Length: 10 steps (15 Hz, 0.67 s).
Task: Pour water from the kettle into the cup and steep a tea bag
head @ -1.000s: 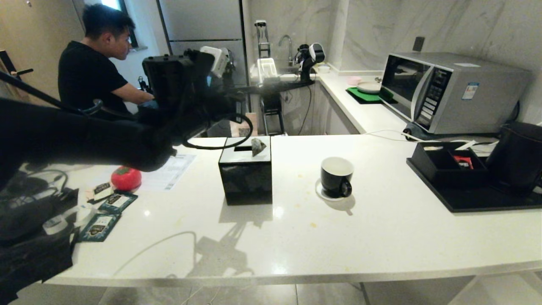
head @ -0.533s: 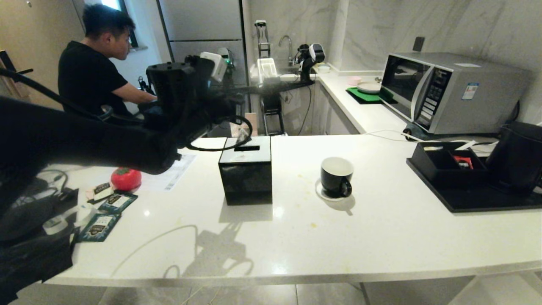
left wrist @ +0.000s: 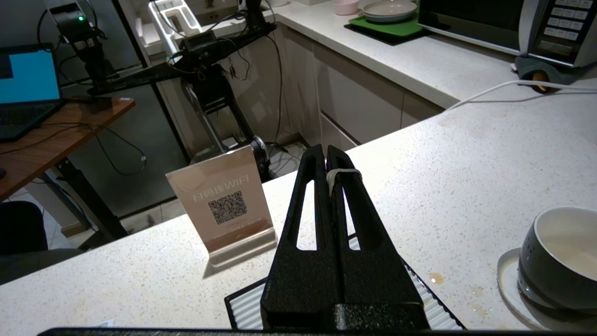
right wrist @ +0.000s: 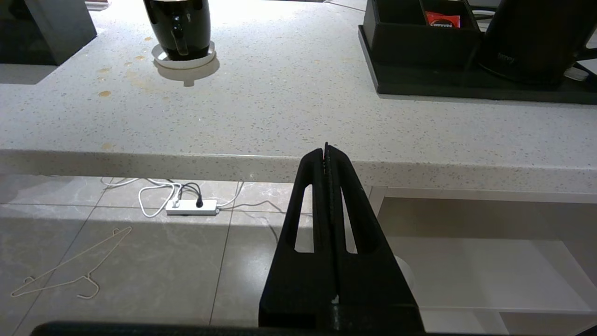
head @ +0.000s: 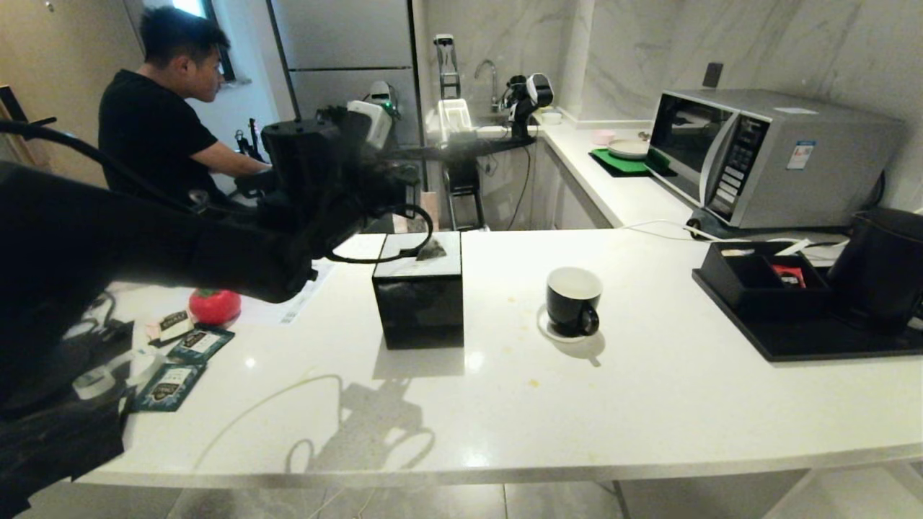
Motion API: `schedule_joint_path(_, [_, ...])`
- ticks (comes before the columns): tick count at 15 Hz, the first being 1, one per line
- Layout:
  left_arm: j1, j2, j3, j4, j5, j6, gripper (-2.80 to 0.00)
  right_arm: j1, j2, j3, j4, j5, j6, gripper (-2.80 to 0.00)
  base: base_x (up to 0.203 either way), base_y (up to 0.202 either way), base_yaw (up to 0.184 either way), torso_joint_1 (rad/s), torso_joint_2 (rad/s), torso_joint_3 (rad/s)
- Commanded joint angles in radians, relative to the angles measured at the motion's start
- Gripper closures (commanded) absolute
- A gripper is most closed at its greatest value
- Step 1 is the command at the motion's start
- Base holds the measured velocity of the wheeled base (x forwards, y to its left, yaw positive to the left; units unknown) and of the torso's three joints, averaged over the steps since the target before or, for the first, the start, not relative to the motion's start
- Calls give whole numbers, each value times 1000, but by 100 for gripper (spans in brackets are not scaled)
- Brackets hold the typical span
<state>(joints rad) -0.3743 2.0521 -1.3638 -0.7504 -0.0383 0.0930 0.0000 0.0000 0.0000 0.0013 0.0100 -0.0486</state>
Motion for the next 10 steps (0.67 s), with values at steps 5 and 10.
schedule_joint_path(5, [10, 10, -1, -4, 0, 2, 0, 0, 0, 0, -1, 1, -1, 0, 0, 0, 0, 0, 0, 0])
schedule_joint_path(10, [28, 10, -6, -4, 0, 7, 0, 0, 0, 0, -1, 1, -1, 0, 0, 0, 0, 0, 0, 0])
